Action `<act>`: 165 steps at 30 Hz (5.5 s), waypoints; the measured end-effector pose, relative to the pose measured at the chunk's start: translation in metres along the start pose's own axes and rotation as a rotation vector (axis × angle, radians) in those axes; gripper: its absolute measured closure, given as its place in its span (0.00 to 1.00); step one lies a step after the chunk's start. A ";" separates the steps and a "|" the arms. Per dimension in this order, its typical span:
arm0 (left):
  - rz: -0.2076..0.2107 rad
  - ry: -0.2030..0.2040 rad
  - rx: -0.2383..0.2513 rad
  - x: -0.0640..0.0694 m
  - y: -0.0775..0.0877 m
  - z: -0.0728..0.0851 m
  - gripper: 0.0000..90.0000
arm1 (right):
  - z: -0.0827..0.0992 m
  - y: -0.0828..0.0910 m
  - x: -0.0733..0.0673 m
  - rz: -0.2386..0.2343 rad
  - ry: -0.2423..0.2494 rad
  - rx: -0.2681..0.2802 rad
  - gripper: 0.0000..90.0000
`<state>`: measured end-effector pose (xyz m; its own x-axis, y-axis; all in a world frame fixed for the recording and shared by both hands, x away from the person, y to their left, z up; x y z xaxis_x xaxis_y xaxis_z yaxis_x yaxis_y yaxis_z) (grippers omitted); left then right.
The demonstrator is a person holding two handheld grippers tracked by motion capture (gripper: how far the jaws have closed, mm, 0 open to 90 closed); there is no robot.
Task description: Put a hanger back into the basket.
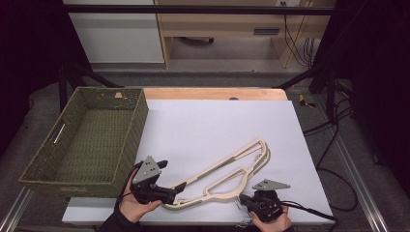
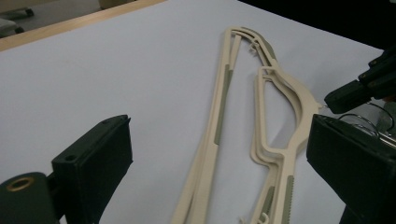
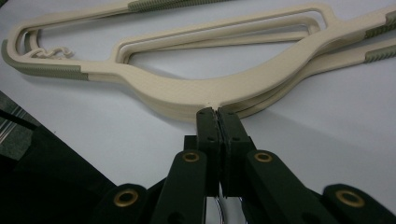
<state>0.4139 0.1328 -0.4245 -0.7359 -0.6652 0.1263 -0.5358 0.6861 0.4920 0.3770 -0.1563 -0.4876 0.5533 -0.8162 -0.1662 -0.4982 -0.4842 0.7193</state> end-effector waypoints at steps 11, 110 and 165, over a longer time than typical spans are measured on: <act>0.069 -0.073 -0.095 0.037 -0.034 -0.004 0.12 | -0.010 0.006 -0.001 0.024 0.042 0.001 0.99; -0.105 -0.130 -0.062 0.008 -0.021 -0.064 0.96 | -0.064 0.061 0.079 0.028 0.076 0.439 0.10; -0.247 -0.007 0.100 -0.185 0.168 -0.113 0.96 | -0.064 0.064 0.077 0.052 0.139 0.424 0.03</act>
<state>0.5070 0.3378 -0.2676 -0.5803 -0.8144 0.0070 -0.7377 0.5292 0.4192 0.4306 -0.2296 -0.4113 0.5903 -0.8068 -0.0244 -0.7412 -0.5537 0.3796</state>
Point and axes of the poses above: each handheld gripper's, and its own axes: y roughly backward along the jaws, z roughly out of its underside, x roughly to its right, the point moved 4 cm from there along -y, roughly forward along the jaws, and after that the axes turned 6 degrees about y, right-handed, at the moved point
